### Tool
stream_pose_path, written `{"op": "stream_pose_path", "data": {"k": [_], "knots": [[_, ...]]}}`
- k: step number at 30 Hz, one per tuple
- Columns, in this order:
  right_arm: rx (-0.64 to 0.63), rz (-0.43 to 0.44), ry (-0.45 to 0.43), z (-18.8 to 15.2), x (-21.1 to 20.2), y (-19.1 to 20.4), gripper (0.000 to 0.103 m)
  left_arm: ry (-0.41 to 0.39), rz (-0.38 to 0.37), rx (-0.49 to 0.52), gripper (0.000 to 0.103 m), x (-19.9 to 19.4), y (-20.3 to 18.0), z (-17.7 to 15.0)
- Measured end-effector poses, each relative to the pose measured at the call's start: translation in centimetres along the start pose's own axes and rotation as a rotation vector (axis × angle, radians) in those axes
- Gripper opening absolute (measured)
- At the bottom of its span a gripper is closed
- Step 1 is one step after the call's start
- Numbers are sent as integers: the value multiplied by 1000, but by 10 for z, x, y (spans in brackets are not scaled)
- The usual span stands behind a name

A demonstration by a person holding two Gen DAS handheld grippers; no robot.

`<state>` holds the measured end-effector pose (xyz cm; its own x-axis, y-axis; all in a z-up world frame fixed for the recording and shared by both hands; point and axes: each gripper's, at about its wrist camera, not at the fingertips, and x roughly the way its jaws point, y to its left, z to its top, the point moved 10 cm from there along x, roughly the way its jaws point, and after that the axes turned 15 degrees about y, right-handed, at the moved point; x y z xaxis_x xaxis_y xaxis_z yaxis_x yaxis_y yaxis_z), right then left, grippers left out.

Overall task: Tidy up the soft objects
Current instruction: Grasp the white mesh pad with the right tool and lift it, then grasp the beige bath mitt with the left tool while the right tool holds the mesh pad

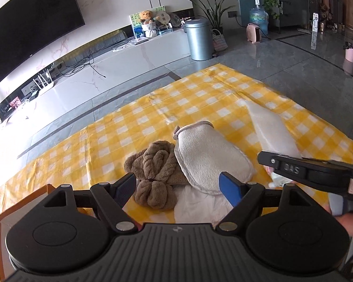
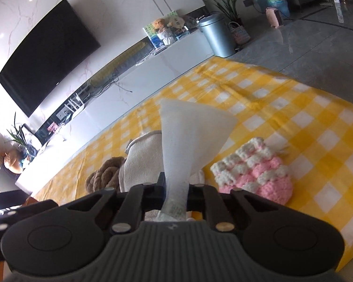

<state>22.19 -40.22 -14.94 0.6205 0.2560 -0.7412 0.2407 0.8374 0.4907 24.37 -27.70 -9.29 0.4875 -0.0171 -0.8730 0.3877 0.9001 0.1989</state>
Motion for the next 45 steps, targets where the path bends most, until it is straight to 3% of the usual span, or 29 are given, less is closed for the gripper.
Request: {"op": "stream_pose_path", "data": {"k": [11,17,22,28,31,32,35,38,45], "knots": [[14,-5,16,-2,2,-10,9,180,-213,-11,94,82,-25,14],[2,-11,27,-2,4,-12,9,241,-160,-38,94,108,-26,7],[-23,-33,43,-4,9,-10,9,271,-215,-29,94,120,-29,3],[-53,-29,69,-9,12,-6,9,263,-315,-84,77,121,-31,0],[-50,-45,75,-9,13,-8,9,293,-321,-90,38,124,-29,-5],[-50,-47,73,-10,13,-7,9,304,-338,-110,31,125,-27,-7],[-55,-41,76,-10,13,-5,9,344,-406,-198,35,131,-22,-12],[-56,-47,82,-12,14,-6,9,378,-389,-289,63,139,-11,-16],[-60,-55,92,-12,17,-4,10,364,-488,-392,63,144,-8,-10]]}}
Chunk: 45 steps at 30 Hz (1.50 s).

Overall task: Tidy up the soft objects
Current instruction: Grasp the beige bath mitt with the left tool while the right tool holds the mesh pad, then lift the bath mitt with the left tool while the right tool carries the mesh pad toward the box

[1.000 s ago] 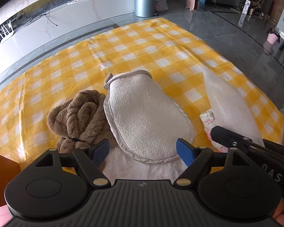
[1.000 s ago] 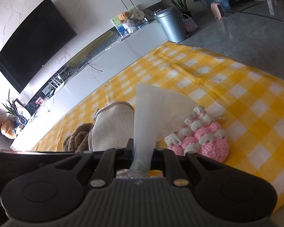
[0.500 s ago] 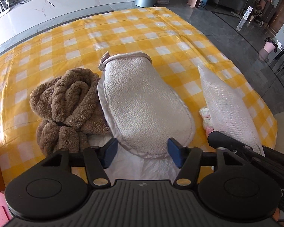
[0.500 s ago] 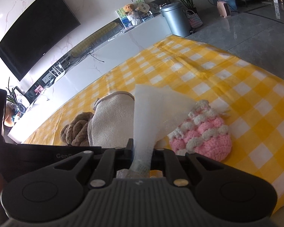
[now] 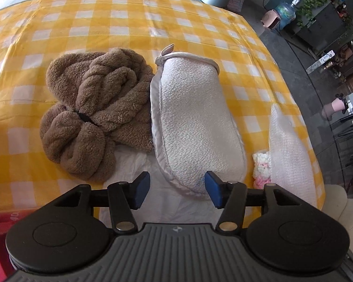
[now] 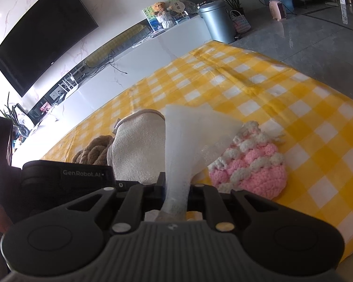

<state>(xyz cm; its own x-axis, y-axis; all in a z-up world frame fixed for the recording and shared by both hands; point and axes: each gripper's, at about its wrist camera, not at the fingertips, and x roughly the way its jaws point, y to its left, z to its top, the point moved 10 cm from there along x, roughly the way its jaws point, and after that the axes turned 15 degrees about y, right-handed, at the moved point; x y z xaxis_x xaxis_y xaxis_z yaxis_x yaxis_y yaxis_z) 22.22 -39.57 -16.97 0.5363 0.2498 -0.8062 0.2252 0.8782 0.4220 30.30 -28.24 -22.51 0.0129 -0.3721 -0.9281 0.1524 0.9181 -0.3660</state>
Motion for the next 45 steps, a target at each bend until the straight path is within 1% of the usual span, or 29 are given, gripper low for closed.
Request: {"op": "stream_pose_path", "data": {"k": [2,4,6,7,8,9,10,11,12,16,18,21,23,26,29,33,36,38,40,42,43,45], "knots": [[-1,2,1,0,1,1,13,27,-81,-29,64,4,-1,2],[6,-1,-2,0,0,-2,13,54,-157,-65,64,5,2,3],[14,-6,-4,1,0,-4,13,78,-203,-129,63,7,6,7],[14,-9,-3,1,1,-4,13,90,-220,-143,57,9,7,9],[9,-9,1,0,2,-3,13,97,-229,-144,42,9,7,12],[2,-7,5,0,3,-1,13,96,-223,-136,34,8,7,13],[-6,-3,8,-1,3,0,13,90,-217,-124,24,7,7,14],[-10,0,10,-1,4,1,13,81,-219,-109,18,4,6,15],[-11,0,10,-1,4,2,13,69,-229,-102,15,1,5,14],[-9,-11,8,0,5,0,13,-10,-311,-109,8,-18,3,14],[-10,-13,9,0,5,0,13,-47,-317,-91,6,-28,2,14],[-13,-11,1,0,4,1,14,-43,-338,-97,6,-41,-2,8],[-9,-4,-2,-1,2,1,13,-58,-356,-65,6,-52,-6,1],[-6,-8,-4,-1,0,0,13,-72,-311,15,5,-69,-14,-12],[-9,-8,-6,-2,-1,1,13,-68,-276,85,5,-87,-15,-33],[-8,-7,-6,-3,-2,2,14,-68,-237,129,5,-109,-8,-55],[-10,-19,-6,-3,-2,2,14,-58,-197,171,5,-117,-2,-65],[-20,-25,-6,-3,-2,6,14,-43,-174,195,6,-114,1,-67],[-36,-27,-1,-3,-1,10,14,-33,-167,198,6,-109,2,-70],[-47,-26,8,-4,1,12,13,-8,-165,186,6,-100,3,-71],[-51,-26,12,-5,2,13,13,8,-145,178,6,-94,3,-70],[-59,-30,8,-6,2,13,13,14,-69,170,6,-86,4,-69]]}}
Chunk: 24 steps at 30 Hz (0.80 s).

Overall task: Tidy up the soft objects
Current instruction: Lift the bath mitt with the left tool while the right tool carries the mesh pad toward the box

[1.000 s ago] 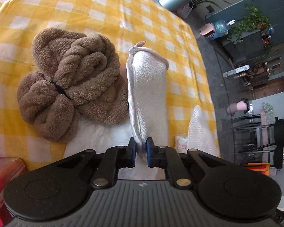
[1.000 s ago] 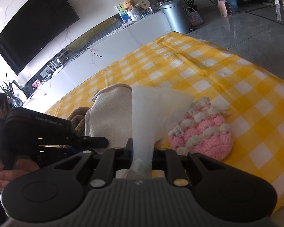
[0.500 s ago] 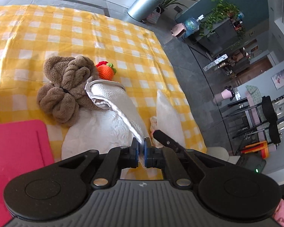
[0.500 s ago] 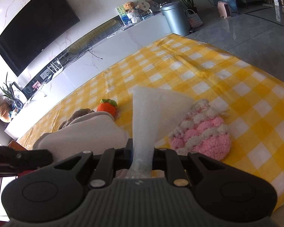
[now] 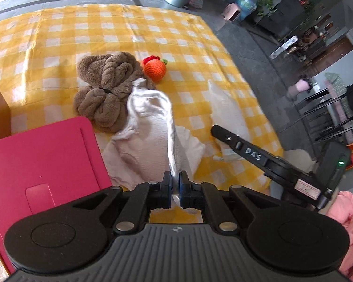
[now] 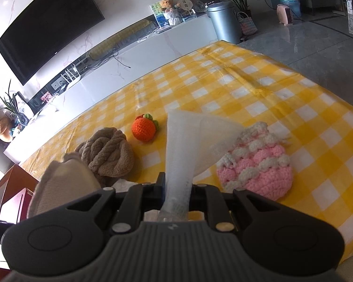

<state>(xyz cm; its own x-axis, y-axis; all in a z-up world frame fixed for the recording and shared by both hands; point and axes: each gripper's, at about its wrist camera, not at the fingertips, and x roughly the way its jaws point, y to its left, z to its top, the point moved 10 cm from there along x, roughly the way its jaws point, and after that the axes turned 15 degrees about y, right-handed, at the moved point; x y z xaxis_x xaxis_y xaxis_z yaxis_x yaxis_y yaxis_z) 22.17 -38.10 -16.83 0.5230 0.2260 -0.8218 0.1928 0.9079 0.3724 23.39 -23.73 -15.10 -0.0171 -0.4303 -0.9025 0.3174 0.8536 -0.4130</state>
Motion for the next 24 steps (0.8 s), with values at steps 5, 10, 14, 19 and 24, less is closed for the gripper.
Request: {"op": "stream_pose_path", "data": {"k": [5,10,14,19,24], "knots": [[-6,3,8,-1,4,0,13,29,69,20,17,16,-7,5],[-13,1,15,-1,6,1,13,45,62,-4,38,42,-15,19],[-17,-1,44,-4,12,1,10,101,49,-92,28,72,-13,24],[26,66,55,-7,13,-4,10,88,-18,-90,21,85,-7,25],[-8,58,46,-6,13,6,11,-12,-109,-18,5,71,-16,22]]}}
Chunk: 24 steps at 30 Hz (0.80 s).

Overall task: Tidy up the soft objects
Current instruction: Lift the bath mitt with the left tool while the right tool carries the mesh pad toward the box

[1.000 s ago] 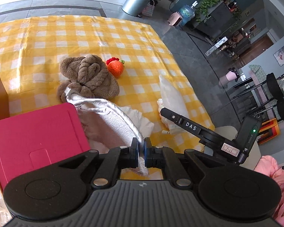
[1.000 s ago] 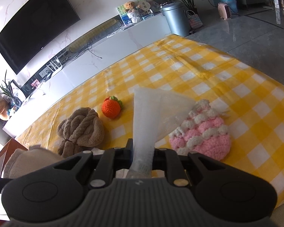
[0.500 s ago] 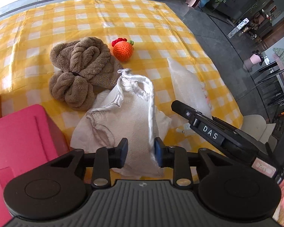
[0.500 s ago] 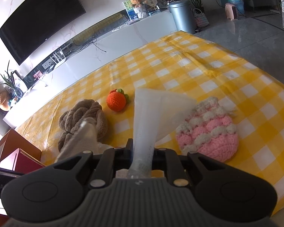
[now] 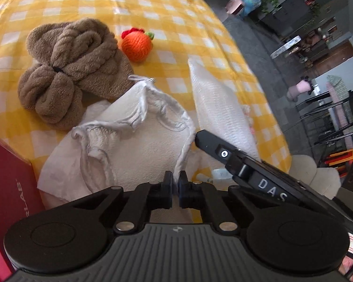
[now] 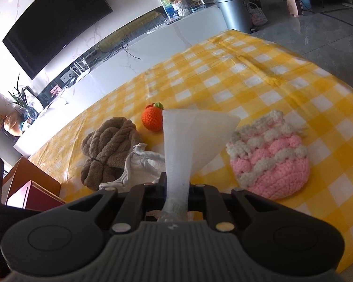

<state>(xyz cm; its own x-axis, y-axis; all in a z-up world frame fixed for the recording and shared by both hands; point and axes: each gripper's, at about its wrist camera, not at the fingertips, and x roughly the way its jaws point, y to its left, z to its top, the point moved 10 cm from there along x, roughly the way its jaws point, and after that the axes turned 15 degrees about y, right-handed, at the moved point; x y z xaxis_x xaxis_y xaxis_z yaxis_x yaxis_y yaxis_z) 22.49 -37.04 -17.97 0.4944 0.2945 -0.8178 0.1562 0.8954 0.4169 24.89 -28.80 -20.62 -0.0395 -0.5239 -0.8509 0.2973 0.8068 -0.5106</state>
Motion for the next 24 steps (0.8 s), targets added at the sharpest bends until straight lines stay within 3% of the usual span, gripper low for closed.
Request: {"op": "stream_pose_path", "data": {"k": [9,16,20,24], "knots": [[6,3,-72,5,-23,-3,11,-292,26,148,5,-105,-27,-28],[-27,9,-109,9,-37,6,11,-433,78,184,5,-167,-28,-40],[-35,22,-100,8,-35,10,10,-498,42,151,5,-196,-24,-48],[-55,62,-123,10,-42,21,9,-538,47,204,5,-224,-26,-57]]}}
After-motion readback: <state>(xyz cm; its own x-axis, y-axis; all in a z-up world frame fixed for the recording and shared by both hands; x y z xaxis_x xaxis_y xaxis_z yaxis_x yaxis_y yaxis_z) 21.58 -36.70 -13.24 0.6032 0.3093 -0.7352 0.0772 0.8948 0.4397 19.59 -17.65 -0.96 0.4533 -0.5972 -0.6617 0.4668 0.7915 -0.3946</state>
